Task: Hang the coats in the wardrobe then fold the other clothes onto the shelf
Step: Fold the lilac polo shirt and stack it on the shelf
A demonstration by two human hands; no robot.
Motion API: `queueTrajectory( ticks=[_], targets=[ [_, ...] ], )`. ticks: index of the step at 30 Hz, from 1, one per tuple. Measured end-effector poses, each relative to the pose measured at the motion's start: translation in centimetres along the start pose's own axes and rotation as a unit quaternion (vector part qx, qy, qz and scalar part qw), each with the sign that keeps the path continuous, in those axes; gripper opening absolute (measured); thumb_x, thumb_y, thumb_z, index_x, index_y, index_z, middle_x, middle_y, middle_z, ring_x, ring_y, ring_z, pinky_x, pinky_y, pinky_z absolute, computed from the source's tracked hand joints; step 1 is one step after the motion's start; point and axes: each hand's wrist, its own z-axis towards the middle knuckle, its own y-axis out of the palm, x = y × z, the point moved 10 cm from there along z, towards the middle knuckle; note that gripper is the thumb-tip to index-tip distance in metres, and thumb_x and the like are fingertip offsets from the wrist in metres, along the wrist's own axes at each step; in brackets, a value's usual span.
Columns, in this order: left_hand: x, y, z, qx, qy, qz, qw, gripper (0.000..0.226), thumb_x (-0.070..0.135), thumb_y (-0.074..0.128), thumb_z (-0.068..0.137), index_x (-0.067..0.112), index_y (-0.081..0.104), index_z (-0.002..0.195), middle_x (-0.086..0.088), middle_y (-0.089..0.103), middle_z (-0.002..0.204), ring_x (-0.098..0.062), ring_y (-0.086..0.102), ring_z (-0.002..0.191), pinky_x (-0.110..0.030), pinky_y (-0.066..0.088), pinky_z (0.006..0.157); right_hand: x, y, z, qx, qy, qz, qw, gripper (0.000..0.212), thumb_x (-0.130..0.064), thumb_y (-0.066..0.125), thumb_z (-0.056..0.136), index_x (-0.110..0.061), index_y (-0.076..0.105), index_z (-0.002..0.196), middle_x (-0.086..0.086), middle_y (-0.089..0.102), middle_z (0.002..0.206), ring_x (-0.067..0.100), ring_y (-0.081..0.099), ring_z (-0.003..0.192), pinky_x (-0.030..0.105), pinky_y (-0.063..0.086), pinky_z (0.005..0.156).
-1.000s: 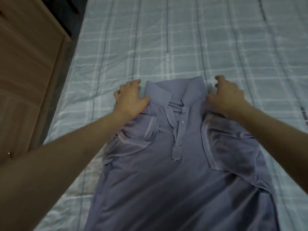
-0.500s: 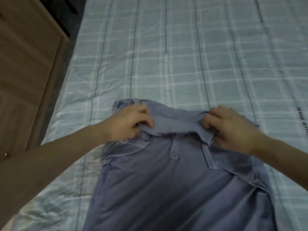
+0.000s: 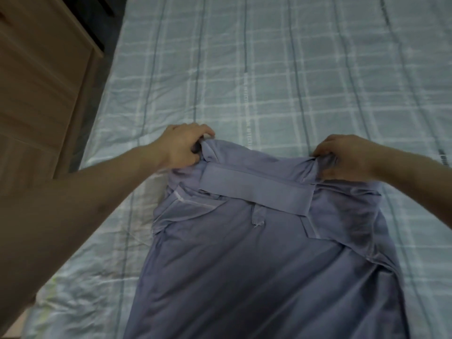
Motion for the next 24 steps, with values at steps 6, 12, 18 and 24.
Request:
queueTrajectory(
  ticks=[6,12,18,24],
  targets=[
    [0.1,0.7,-1.4,-0.172,-0.009,0.023,0.985,0.048,0.008,0.065,0.073,0.028,0.052,0.115,0.002,0.059,0.107,-0.022,0.059,0.094,-0.039,0.053,0.079,0.7,0.8,-0.5,-0.018,0.023,-0.059,0.998,0.028,-0.032,0.07,0.071,-0.031,0.06,0.098,0.003,0.065,0.101,0.029,0.061,0.096,0.037,0.052,0.078],
    [3.0,-3.9,-4.5,-0.013,0.069,0.081,0.994,0.024,0.001,0.059,0.075,0.02,0.052,0.088,0.004,0.046,0.089,-0.025,0.053,0.087,-0.035,0.043,0.068,0.4,-2.7,-5.9,0.15,0.005,-0.118,0.982,0.011,-0.027,0.061,0.083,-0.023,0.056,0.091,0.004,0.061,0.097,0.029,0.059,0.091,0.032,0.033,0.068],
    [4.9,-6.1,-10.9,0.057,0.069,0.059,0.994,0.023,0.003,0.062,0.075,0.019,0.051,0.088,0.004,0.047,0.088,-0.023,0.053,0.083,-0.031,0.036,0.063,-3.1,-4.1,-16.1,0.312,-0.049,-0.158,0.936,0.034,-0.014,0.079,0.053,-0.01,0.059,0.08,0.01,0.055,0.077,0.035,0.057,0.074,0.041,0.038,0.066],
    [7.2,-2.2,-18.8,0.097,0.142,0.068,0.983,0.022,0.009,0.06,0.073,0.014,0.056,0.094,-0.003,0.058,0.09,-0.027,0.061,0.075,-0.031,0.044,0.055,-7.1,1.8,-22.4,0.305,-0.119,-0.136,0.935,0.04,-0.018,0.071,0.049,-0.016,0.05,0.084,0.006,0.054,0.075,0.029,0.061,0.061,0.034,0.042,0.052]
  ],
)
